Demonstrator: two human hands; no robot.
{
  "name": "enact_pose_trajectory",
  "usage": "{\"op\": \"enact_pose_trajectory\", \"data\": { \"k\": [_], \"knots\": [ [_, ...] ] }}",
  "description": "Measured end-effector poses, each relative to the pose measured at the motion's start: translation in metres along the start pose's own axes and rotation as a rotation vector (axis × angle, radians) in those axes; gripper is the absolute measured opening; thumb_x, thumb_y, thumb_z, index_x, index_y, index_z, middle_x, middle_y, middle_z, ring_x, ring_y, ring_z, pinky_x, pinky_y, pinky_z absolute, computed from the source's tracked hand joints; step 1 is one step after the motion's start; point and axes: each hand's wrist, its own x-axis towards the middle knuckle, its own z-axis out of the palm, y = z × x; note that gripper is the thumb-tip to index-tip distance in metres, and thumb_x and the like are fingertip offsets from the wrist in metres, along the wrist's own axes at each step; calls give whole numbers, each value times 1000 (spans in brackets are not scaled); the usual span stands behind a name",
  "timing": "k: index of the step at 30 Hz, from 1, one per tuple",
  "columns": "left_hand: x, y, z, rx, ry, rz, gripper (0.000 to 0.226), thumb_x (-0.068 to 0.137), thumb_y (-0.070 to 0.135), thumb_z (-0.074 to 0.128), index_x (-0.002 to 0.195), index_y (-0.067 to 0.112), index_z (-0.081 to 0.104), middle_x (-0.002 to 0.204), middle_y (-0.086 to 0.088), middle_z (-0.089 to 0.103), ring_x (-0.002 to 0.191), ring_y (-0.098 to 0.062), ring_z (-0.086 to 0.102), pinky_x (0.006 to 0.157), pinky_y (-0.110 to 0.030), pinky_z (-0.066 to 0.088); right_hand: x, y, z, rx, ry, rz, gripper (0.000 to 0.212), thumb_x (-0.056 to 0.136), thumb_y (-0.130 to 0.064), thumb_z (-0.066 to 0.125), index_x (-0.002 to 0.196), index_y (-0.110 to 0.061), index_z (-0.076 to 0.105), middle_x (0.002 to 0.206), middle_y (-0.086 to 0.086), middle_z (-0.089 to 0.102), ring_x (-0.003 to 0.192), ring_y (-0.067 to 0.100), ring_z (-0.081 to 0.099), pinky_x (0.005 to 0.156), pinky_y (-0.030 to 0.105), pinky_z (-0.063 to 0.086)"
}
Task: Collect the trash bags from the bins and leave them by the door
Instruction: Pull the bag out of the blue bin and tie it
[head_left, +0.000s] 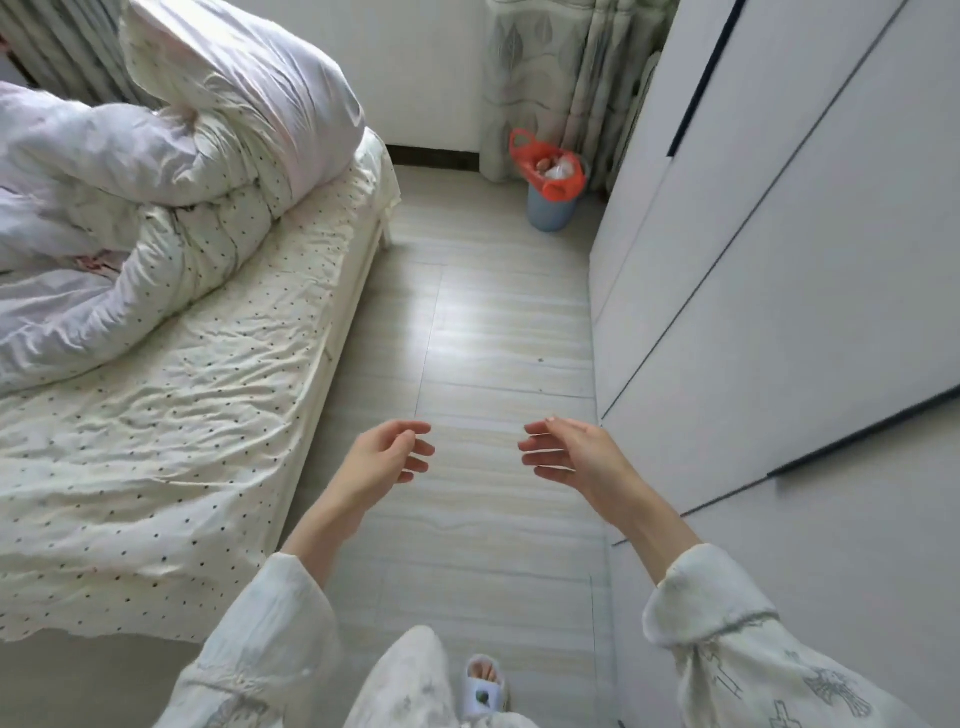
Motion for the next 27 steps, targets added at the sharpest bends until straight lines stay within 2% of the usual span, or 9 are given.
{"op": "enact_pose_trajectory", "data": {
  "k": [8,12,17,19,23,27],
  "knots": [
    [203,70,-35,39,-47,-28,25,96,12,35,104,14,58,87,-3,64,74,-16,60,68,-24,46,184,-119,9,-6,39,-18,28,99,-22,38,101,-5,60,84,6,66,76,19,63,74,28,49],
    [314,125,-62,104,-104,-4,25,96,12,35,104,15,58,86,-1,64,73,-15,60,66,-23,45,278,-189,18,75,81,-1,28,99,-20,36,103,-4,59,84,7,65,75,19,62,73,27,49],
    [440,203,-82,136,-87,34,28,94,7,34,91,19,60,82,-2,64,67,-14,59,63,-23,43,369,-271,19,156,77,-29,28,99,-21,37,99,-7,61,85,6,67,77,19,64,72,27,50],
    [483,229,-75,123,-118,31,30,94,7,34,86,23,60,82,-3,64,67,-14,59,63,-23,43,402,-295,5,172,99,-34,28,99,-21,37,98,-7,61,85,6,67,77,20,64,71,27,50],
    [563,269,-47,149,-212,4,26,94,9,34,99,16,59,82,-1,63,68,-13,59,63,-21,43,476,-336,-38,204,184,-1,27,98,-20,37,89,-10,61,83,7,66,76,20,63,70,27,49],
    [660,308,-12,148,-225,-18,26,95,10,34,100,15,58,83,-1,62,69,-14,58,64,-21,42,565,-385,-90,209,211,11,26,99,-19,36,89,-10,59,81,6,65,74,20,62,70,27,48]
  ]
}}
